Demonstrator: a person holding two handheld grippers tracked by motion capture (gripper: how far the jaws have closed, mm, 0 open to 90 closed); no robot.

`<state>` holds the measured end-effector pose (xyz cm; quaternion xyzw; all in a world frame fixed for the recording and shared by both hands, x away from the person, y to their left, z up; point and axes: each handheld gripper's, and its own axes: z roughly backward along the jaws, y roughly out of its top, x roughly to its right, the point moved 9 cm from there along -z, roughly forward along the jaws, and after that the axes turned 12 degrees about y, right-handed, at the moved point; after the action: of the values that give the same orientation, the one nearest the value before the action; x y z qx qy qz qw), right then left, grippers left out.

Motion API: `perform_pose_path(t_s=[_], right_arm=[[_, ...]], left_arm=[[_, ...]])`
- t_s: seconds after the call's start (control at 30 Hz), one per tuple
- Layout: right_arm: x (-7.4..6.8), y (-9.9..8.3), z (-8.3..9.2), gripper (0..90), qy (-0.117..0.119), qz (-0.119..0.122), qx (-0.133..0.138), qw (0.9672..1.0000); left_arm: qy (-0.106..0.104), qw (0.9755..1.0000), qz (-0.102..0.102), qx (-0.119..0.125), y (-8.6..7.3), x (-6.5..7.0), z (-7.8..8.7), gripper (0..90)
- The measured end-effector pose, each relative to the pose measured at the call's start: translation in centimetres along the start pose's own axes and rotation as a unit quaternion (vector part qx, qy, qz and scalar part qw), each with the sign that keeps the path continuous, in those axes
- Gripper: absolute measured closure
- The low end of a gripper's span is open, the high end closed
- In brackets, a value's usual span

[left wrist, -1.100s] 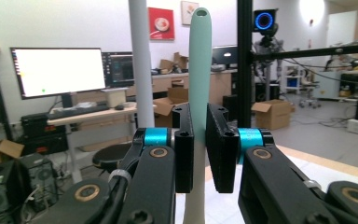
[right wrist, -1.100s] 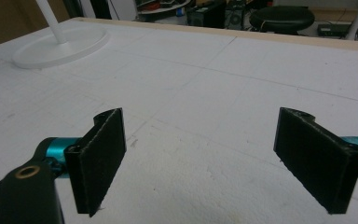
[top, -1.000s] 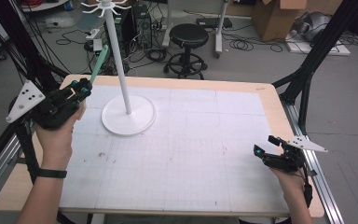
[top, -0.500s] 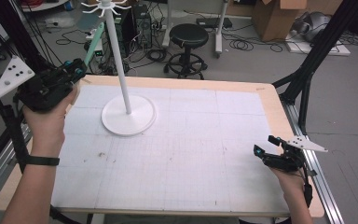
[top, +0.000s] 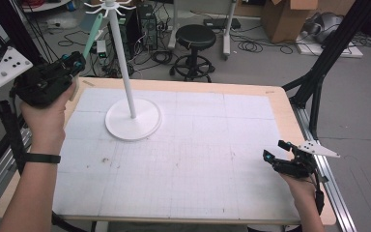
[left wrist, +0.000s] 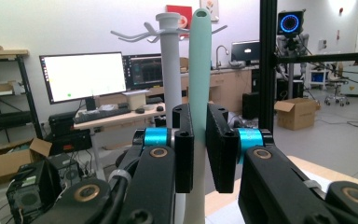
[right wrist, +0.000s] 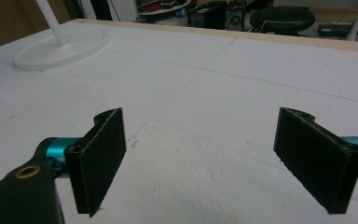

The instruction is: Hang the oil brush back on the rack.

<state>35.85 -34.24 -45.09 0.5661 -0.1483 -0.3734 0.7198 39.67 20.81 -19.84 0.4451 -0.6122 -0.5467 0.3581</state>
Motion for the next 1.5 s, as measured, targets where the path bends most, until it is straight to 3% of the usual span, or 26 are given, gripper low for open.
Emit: perform_pose_path(t_s=[0.6, 0.97, 1.5], right_arm=[[0.0, 0.0, 0.0, 16.0, 0.000, 0.001, 0.000, 1.0000], [0.1, 0.0, 0.0, 16.0, 0.000, 0.001, 0.000, 1.0000], [0.3, -0.1, 0.2, 16.0, -0.002, -0.001, 0.000, 1.0000]], left_arm=[[0.018, 0.9994, -0.025, -0.018, -0.3, 0.4, -0.9, 81.9], [0.040, 0.9987, -0.021, -0.025, -0.8, -0.3, -1.8, 81.8], [0.042, 0.9974, -0.019, -0.055, -2.2, -0.6, -3.3, 80.5]])
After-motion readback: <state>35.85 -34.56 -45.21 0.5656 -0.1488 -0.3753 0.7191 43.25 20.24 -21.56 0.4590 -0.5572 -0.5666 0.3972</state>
